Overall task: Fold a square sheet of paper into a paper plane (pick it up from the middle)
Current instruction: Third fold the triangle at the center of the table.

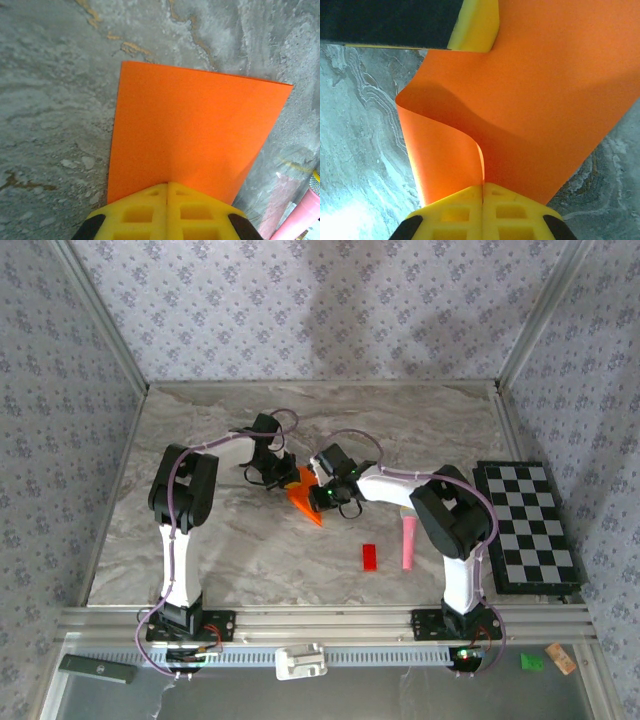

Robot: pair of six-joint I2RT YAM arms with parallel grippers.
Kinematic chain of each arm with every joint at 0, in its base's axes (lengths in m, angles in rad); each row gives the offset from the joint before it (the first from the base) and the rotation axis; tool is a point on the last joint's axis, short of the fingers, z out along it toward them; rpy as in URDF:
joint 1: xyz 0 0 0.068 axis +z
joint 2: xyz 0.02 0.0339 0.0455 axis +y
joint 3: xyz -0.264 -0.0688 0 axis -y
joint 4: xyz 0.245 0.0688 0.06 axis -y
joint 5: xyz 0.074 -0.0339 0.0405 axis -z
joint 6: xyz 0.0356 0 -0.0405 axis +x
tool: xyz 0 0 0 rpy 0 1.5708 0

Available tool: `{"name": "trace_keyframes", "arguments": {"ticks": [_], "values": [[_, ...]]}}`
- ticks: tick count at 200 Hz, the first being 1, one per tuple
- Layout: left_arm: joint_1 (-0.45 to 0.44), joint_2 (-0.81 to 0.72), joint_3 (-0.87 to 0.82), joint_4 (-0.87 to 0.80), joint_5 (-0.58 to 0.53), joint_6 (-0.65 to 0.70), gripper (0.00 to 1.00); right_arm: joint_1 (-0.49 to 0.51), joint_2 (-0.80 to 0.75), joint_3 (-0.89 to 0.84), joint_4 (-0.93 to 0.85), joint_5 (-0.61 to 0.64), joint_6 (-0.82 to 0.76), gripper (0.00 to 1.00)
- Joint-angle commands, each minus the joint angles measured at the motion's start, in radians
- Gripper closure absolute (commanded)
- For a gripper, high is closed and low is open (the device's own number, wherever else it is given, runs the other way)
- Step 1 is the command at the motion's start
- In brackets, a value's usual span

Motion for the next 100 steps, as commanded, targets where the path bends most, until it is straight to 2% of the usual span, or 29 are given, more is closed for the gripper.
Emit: {"name": "trace_keyframes", "arguments": {"ticks": [1, 49, 100], "values": [[-0.02, 0.061, -0.016, -0.06, -0.053, 0.009, 1.0, 0.006, 0.008, 0.017, -0.034, 0.012, -0.001, 1.0], [-0.019, 0.05, -0.02, -0.05, -0.064, 0.0, 1.0, 0.005, -0.01, 0.004, -0.044, -0.038, 0.022, 1.0], [-0.02, 0.049, -0.02, -0.046, -0.065, -0.007, 1.0, 0.005, -0.01, 0.004, -0.056, -0.025, 0.03, 1.0]]}}
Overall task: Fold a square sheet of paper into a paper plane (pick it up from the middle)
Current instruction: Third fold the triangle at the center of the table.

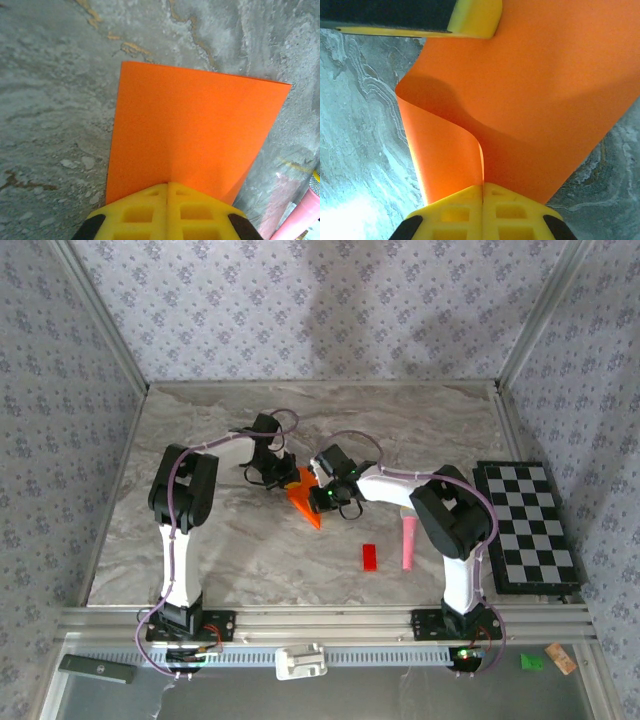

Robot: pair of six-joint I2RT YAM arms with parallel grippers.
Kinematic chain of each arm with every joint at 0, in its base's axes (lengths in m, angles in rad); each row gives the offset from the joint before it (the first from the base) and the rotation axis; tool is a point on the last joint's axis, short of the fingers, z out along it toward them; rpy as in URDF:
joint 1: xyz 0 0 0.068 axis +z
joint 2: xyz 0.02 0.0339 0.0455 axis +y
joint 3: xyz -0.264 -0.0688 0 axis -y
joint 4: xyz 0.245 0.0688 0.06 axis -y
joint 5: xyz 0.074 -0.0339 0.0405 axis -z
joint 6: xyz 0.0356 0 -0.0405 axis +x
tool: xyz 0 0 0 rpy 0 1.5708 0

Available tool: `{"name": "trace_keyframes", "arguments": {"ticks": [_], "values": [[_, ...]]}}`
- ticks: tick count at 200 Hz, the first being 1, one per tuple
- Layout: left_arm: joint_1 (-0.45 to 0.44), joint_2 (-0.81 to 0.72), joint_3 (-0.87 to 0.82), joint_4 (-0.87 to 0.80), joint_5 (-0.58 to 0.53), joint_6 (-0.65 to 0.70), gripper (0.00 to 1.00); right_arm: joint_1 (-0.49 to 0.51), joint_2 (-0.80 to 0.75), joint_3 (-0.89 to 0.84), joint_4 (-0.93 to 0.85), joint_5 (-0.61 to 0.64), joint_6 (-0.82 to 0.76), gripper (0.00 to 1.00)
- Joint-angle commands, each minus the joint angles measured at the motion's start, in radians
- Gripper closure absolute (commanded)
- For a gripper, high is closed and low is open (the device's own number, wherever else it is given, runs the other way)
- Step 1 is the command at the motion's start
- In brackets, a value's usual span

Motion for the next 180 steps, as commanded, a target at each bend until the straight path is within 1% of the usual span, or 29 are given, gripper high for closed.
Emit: {"name": "trace_keyframes", "arguments": {"ticks": [1, 83, 146, 180], "values": [[-0.02, 0.049, -0.02, -0.047, -0.064, -0.007, 1.0, 0.005, -0.01, 0.004, -0.036, -0.005, 0.017, 1.0], [-0.019, 0.049, -0.017, -0.047, -0.061, -0.007, 1.0, 0.007, 0.015, 0.021, -0.066, 0.019, 0.015, 1.0], [-0.016, 0.052, -0.015, -0.048, -0.064, -0.006, 1.0, 0.006, -0.015, 0.032, -0.076, 0.023, 0.004, 1.0], [-0.016, 0.052, -0.014, -0.049, -0.063, -0.004, 1.0, 0.01, -0.013, 0.038, -0.087, 0.046, 0.004, 1.0]]}}
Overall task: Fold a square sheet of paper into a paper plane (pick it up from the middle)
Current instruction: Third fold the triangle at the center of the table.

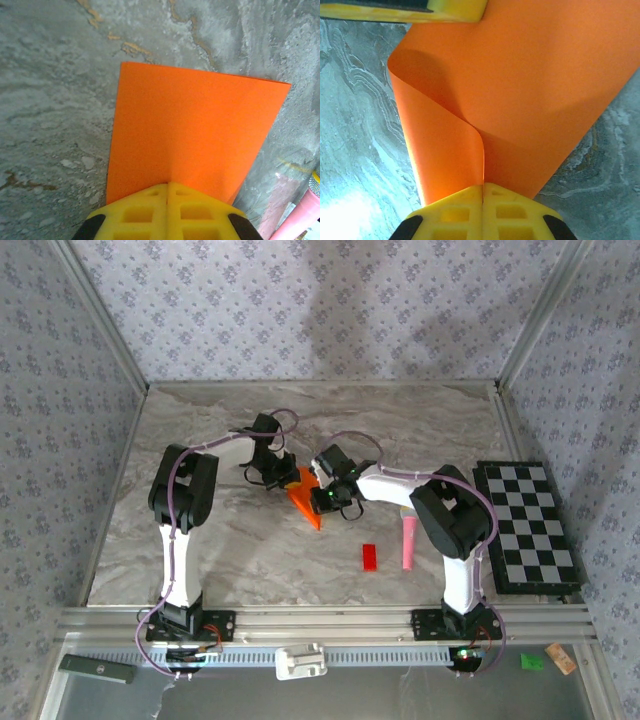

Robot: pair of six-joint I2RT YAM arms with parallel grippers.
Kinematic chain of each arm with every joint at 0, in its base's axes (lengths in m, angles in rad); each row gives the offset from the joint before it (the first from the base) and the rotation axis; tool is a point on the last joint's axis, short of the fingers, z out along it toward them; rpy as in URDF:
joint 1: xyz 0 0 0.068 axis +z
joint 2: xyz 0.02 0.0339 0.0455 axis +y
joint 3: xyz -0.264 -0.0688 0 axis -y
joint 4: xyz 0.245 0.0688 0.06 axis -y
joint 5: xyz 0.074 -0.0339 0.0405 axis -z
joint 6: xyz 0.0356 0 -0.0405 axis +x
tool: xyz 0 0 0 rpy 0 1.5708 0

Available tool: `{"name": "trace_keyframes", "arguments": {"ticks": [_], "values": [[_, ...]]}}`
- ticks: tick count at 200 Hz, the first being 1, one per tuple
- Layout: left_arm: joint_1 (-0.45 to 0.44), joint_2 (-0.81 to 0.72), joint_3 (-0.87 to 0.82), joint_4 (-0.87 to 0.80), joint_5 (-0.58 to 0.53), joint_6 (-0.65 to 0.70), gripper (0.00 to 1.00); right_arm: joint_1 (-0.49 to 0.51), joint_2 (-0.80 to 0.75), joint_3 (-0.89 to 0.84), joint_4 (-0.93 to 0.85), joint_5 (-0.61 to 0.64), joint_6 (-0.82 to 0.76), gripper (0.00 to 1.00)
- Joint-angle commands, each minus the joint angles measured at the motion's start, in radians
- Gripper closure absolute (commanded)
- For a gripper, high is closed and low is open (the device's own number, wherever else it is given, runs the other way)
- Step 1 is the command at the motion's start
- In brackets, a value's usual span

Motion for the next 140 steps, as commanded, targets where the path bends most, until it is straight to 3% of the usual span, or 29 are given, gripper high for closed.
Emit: {"name": "trace_keyframes", "arguments": {"ticks": [1, 140], "values": [[-0.016, 0.053, -0.015, -0.05, -0.063, -0.001, 1.0, 0.008, -0.013, 0.029, -0.043, 0.031, 0.003, 1.0], [-0.016, 0.046, -0.002, -0.057, -0.05, 0.004, 1.0, 0.012, 0.037, 0.034, -0.067, 0.059, -0.005, 1.0]]}}
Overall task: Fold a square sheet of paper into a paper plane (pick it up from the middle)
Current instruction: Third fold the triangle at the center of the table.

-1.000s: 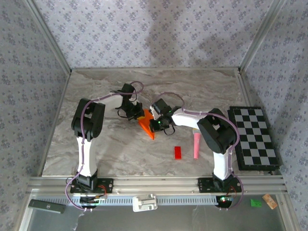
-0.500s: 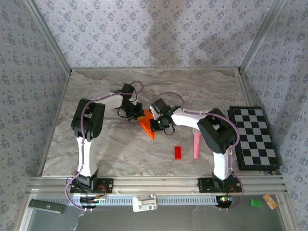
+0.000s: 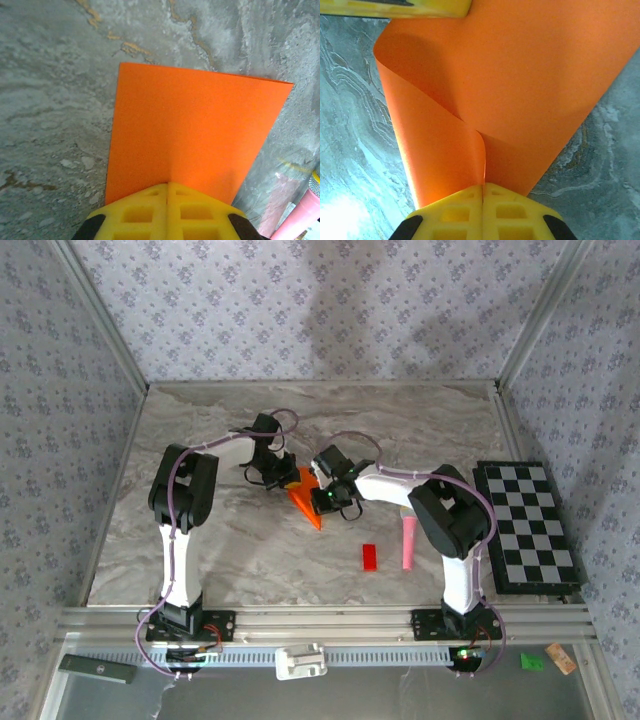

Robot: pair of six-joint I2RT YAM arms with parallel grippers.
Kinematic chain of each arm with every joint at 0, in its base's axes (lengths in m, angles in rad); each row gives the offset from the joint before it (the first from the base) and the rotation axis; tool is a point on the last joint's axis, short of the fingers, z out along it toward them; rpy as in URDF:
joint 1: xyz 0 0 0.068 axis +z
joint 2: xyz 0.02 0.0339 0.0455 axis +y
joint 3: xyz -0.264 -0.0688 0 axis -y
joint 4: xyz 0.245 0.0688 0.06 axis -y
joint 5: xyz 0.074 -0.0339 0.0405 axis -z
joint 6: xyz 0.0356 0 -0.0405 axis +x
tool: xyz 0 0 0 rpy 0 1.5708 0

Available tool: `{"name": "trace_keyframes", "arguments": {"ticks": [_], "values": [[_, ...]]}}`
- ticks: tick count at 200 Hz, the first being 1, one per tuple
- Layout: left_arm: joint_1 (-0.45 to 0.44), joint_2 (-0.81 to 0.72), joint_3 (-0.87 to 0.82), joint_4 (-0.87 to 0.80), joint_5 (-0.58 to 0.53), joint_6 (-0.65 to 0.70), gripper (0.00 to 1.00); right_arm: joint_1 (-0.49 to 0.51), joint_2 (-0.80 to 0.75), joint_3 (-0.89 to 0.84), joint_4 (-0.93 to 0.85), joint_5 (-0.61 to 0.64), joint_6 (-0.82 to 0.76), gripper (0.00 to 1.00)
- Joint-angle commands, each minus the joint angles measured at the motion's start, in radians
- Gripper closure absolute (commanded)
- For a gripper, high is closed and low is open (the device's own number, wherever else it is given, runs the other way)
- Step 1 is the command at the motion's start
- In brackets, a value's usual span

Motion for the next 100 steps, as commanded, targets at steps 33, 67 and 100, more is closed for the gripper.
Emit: {"name": "trace_keyframes", "arguments": {"ticks": [33, 67, 100], "values": [[-0.006, -0.001, 0.053, -0.073, -0.029, -0.007, 0.99, 0.007, 0.037, 0.017, -0.045, 0.025, -0.004, 1.0], [0.022, -0.106, 0.052, -0.029, -0.024, -0.075, 0.87, 0.006, 0.043, 0.015, -0.046, 0.021, 0.001, 1.0], [0.033, -0.216, -0.085, 0.094, -0.007, -0.179, 0.76, 0.005, 0.049, 0.02, -0.042, 0.01, 0.003, 1.0]]}}
